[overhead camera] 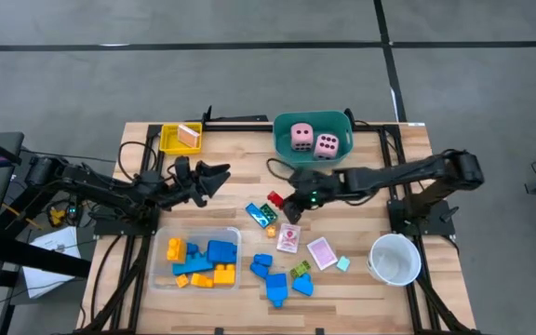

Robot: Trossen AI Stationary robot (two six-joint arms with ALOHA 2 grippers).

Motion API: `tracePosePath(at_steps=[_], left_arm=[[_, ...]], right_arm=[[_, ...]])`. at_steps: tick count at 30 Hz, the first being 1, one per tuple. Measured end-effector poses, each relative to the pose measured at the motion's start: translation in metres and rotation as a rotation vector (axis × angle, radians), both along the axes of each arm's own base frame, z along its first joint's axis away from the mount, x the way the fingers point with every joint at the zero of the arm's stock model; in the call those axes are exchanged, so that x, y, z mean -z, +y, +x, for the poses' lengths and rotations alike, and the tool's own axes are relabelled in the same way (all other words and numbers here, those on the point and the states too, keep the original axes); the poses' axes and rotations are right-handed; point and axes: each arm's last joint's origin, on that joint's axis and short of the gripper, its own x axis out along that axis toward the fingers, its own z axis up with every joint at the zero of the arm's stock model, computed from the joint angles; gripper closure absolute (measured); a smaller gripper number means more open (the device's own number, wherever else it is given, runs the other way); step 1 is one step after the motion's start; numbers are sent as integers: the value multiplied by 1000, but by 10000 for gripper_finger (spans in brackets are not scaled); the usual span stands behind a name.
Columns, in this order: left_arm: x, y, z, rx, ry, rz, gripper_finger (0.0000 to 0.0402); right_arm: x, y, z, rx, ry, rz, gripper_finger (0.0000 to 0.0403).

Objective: Pick & Place Toys
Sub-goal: Put the red game piece into the transparent bin

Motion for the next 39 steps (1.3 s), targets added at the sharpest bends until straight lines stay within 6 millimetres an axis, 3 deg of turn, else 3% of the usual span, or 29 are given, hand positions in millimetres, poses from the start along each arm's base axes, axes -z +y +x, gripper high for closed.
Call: tracePosePath(at_steps=[8,14,19,31,39], left_arm=[[0,0,0,-5,12,17,166],[0,-1,0,28,8,27,166],[-2,-2,0,81,-28,6,166],[-10,-5,2,203,-76,-41,166],[-27,-7,24,177,-64,28,166]], right_arm=[[-52,0,-19,-32,-251,39,338],[-80,-2,-20,-62,-474,93,338],[-91,-9,-15,-62,-609,146,339],[-103,-26,-14,-71,-723,174,341],[-118,-29,5,-95,-743,143,341]])
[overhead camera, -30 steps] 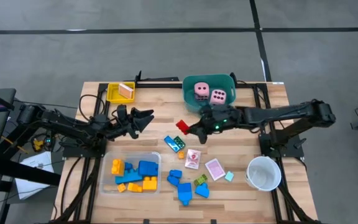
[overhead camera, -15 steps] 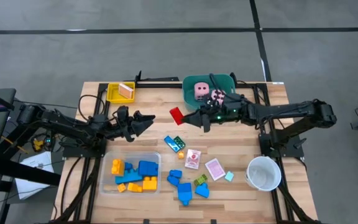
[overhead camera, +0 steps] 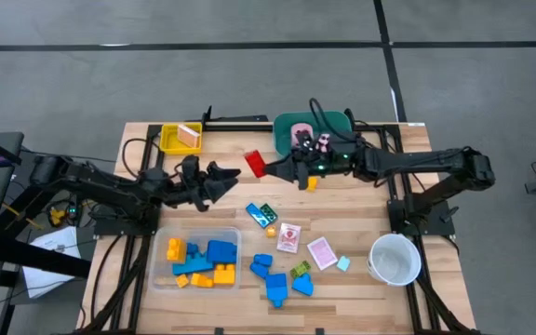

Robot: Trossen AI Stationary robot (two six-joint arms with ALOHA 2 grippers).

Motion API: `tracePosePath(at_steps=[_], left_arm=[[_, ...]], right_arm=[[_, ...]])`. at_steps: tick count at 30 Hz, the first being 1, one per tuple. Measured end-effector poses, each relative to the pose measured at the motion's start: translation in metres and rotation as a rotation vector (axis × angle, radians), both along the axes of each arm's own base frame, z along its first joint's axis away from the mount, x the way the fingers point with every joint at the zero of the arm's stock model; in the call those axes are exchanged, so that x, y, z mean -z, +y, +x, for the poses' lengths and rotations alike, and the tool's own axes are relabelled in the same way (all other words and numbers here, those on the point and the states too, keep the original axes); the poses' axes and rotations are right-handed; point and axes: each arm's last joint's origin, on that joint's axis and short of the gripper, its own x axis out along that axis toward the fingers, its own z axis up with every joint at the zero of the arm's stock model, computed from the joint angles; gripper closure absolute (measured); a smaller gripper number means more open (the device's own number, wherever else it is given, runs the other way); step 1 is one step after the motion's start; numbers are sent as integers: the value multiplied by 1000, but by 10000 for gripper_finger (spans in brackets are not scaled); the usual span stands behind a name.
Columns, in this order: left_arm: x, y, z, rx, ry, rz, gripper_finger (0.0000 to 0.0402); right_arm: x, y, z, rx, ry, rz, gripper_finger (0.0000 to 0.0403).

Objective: Pick & Place Toys
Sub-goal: Put the red game piece into the transparent bin

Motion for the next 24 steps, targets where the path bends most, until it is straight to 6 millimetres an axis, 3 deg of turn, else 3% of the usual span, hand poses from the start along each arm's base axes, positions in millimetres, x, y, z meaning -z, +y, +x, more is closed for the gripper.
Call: tracePosePath(at_steps=[8,24], left_arm=[[-4,-1,23,27,22,18,166],[-12,-7,23,-15,14,217,166]], right_arm=[[-9,2,27,-101,-15,-2,341],[-16,5,30,-156,-13,-3,341]])
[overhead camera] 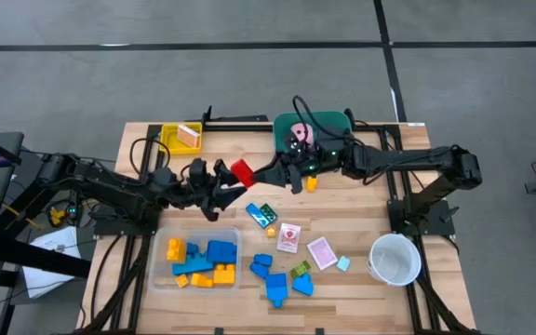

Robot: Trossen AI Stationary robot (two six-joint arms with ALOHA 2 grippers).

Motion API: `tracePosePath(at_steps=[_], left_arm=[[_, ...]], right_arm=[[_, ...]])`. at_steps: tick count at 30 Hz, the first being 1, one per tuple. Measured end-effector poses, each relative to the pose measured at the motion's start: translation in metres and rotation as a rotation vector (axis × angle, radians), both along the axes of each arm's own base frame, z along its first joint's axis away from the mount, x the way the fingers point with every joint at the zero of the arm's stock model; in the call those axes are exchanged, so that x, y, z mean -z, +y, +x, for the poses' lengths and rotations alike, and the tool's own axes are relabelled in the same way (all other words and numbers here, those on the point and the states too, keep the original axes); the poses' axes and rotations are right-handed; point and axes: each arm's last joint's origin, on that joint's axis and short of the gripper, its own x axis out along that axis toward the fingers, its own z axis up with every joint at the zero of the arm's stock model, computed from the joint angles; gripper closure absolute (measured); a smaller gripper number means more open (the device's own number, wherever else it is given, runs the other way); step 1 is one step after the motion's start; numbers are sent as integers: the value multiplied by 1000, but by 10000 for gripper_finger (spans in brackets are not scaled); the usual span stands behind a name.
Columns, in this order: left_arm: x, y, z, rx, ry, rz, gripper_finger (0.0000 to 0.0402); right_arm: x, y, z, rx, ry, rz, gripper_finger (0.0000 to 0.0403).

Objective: Pick & Place Toys
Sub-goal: Put the red game piece into the transparent bin

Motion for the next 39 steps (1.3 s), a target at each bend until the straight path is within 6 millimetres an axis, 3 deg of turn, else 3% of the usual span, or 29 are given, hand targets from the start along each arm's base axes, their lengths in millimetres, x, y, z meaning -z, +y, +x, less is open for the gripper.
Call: tracePosePath(at_steps=[24,30,37,39], left_arm=[[-9,-1,-4,70,-97,-22,171],[-9,-1,-4,81,-100,-44,208],[-8,0,-4,74,-98,-53,304],[-9,0,-4,75,-100,-55,314]], right_arm=[[8,2,2,-6,61,-7,342],[9,4,3,-11,65,-7,342],[9,5,3,-15,65,-7,342],[9,5,3,-17,63,-8,342]])
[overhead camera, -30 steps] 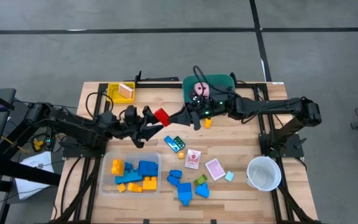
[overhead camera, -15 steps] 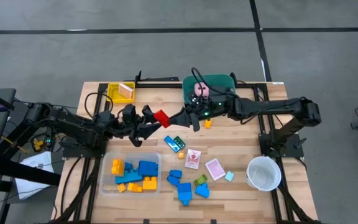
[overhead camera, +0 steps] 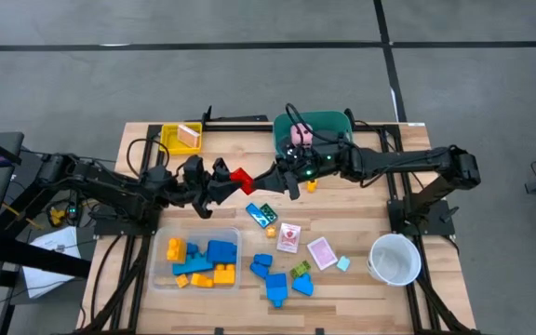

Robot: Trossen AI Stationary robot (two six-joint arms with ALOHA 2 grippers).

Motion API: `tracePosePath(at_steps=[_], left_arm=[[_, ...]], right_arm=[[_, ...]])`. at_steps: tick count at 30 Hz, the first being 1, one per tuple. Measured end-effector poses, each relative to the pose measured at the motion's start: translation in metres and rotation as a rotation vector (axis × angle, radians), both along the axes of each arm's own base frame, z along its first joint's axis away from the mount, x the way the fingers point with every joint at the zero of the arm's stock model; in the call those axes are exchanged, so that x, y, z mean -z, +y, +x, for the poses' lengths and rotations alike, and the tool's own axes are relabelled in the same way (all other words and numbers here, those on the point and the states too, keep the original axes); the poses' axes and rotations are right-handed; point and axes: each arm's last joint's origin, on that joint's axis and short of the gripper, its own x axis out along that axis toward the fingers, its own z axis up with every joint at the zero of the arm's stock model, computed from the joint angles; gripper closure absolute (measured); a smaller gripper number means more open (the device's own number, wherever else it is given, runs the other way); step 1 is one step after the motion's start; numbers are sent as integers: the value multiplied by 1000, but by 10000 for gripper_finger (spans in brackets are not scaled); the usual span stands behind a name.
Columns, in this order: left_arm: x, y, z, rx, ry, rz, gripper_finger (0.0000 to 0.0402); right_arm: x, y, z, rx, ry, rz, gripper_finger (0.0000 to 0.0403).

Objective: Pick & Place Toys
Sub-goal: Put the red game piece into the transparent bin

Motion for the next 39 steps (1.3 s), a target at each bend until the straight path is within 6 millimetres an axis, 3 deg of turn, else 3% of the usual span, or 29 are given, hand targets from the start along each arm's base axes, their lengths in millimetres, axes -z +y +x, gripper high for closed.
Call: tracePosePath(at_steps=[21,29,39], left_arm=[[4,-1,2,34,45,7,314],[11,-6,5,200,118,-12,314],[17,-11,6,413,196,-59,314]], right_arm=[[5,-1,0,4,59,21,222],[7,-3,-1,14,80,15,193],[7,-11,-1,35,80,16,189]])
